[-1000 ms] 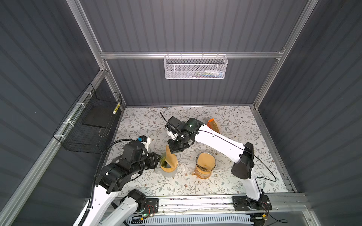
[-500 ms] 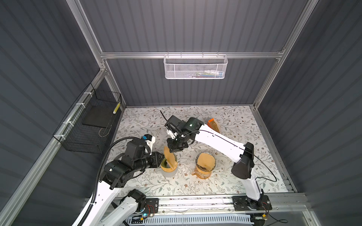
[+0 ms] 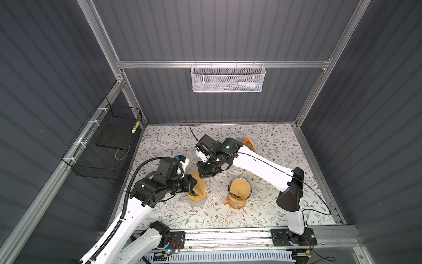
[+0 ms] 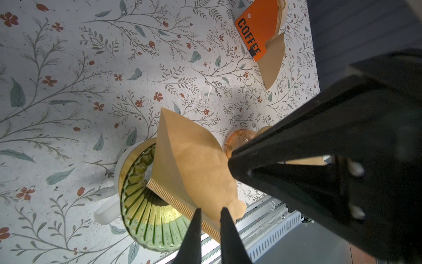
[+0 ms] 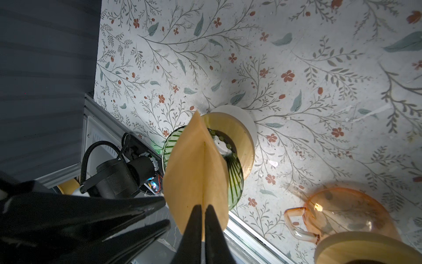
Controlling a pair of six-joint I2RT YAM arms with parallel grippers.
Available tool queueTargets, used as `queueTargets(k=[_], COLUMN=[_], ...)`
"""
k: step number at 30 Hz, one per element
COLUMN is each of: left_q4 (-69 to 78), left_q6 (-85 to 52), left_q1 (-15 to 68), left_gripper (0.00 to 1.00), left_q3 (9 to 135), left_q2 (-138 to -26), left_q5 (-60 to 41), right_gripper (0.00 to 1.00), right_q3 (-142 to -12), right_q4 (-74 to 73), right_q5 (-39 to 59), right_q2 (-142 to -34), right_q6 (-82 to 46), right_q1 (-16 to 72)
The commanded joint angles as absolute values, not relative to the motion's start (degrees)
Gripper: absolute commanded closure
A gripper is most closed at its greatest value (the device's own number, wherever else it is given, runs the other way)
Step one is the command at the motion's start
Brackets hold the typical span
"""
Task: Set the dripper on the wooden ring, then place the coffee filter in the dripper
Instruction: 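Lower the filter into the green dripper while the left gripper moves beside it, then press the filter down into the dripper with the right gripper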
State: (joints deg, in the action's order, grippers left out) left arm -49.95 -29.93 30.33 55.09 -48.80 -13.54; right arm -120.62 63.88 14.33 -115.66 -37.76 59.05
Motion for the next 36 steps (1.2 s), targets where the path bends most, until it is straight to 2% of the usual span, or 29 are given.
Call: queueTargets(k=[1,16,36], left_q4=[-48.25,-46.25,-53.78], left_q6=[-29.69,-28.09,-28.12], left_q1=[30.41,30.41,30.41], left_gripper=[0.83,0.84,0.84], left_q3=[56.07,58.32,54.35], left_q2=[-47.57,-53.32,-48.74], left_q5=[-13.04,-15.81,-11.78], right_gripper=[0.91,0.92,0.91], right_q3=[-118.8,-115.34,-113.53], right_q4=[62.74,60.67,57.58], right_q5=[14.15,13.02,15.34], right_q2=[-114.57,-111.76,-112.21], right_q6=[-36.91,-36.21,-33.69], right_q1=[59.36,59.28,60.59])
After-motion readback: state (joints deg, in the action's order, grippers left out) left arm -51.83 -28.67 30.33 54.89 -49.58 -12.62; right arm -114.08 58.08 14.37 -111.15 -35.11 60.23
